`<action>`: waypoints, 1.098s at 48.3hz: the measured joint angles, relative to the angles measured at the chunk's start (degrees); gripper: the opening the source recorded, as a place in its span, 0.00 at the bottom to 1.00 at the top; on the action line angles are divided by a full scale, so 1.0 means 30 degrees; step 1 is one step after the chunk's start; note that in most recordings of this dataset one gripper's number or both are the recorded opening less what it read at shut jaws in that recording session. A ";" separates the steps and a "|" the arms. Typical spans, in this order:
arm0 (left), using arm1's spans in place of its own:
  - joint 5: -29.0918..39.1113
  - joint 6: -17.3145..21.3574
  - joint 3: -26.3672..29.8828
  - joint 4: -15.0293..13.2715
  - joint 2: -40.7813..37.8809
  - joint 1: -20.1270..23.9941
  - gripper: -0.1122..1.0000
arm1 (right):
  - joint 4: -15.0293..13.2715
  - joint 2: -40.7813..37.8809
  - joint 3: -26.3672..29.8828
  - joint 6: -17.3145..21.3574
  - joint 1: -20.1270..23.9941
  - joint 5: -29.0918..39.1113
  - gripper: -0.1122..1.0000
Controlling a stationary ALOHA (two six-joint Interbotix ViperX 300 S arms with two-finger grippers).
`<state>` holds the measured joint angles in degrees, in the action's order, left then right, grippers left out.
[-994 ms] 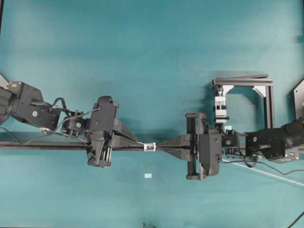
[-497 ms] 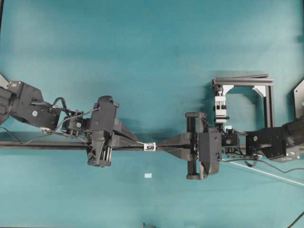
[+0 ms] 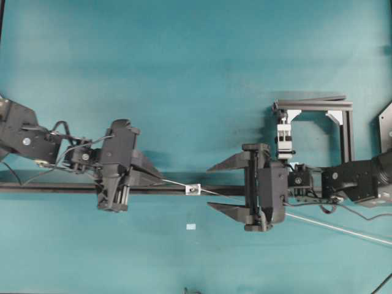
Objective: Insert the wire through the hole in the metal fitting marked with a red label.
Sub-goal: 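Grasp the wire tip with the left gripper and pull it leftward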
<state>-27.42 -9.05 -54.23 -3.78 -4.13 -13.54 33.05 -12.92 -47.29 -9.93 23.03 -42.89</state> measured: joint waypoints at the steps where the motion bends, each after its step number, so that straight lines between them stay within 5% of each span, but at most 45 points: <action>1: 0.0000 0.0000 -0.0117 0.0000 0.0117 -0.0029 0.01 | 0.0029 0.0029 -0.0059 -0.0029 0.0000 0.0000 0.94; 36: 0.2783 -0.0117 -0.3340 0.0000 0.4834 -0.1055 0.01 | 0.0029 0.0029 -0.0293 -0.0029 0.0000 -0.0059 0.93; 53: 0.3047 -0.0937 -0.3369 0.0000 0.4687 -0.1084 0.01 | 0.0029 0.0029 -0.0293 -0.0029 -0.0029 -0.0059 0.93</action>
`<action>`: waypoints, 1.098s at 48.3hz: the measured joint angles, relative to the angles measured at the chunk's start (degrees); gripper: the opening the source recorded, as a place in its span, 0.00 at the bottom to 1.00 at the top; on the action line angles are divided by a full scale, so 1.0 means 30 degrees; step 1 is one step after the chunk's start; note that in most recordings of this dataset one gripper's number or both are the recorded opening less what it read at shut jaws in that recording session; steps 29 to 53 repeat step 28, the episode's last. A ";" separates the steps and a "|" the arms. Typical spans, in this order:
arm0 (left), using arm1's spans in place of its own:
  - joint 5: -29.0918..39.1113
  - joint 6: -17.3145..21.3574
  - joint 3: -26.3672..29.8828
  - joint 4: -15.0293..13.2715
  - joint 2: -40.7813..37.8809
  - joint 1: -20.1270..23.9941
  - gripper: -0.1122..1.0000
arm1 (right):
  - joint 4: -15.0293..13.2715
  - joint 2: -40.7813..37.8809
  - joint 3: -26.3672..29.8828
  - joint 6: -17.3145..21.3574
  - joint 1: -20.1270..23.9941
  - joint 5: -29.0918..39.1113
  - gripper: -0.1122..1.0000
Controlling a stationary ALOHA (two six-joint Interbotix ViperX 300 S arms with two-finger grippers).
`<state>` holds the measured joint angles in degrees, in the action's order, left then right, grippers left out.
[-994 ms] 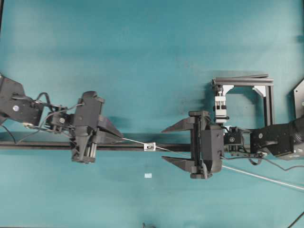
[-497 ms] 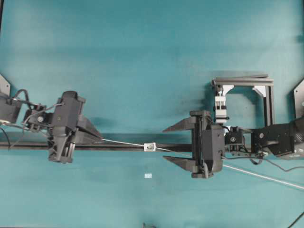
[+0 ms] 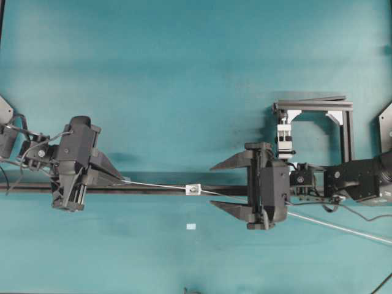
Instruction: Insert the wire through the hole in the metal fitting marked with a red label.
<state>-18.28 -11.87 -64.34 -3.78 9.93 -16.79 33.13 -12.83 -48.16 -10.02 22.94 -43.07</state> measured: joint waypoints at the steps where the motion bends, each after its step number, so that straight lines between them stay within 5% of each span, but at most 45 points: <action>1: 0.0000 0.0000 -0.0029 0.0000 0.0000 0.0000 0.01 | 0.0000 0.0000 0.0000 0.0000 0.0000 0.0000 0.93; 7: 0.0000 0.0000 -0.0029 0.0000 -0.0029 0.0000 0.04 | 0.0000 0.0000 0.0000 0.0000 0.0000 0.0000 0.93; 13: 0.0000 -0.0059 -0.0029 0.0000 -0.0029 0.0000 0.17 | 0.0000 0.0000 0.0000 0.0000 0.0000 0.0000 0.93; 26: 0.0029 0.0000 -0.0059 0.0000 -0.0029 0.0000 0.79 | 0.0000 0.0000 0.0000 0.0000 0.0000 0.0000 0.93; 53: 0.0000 0.0000 -0.0059 0.0000 -0.0029 0.0000 0.81 | 0.0000 0.0000 0.0000 0.0000 -0.0029 0.0029 0.93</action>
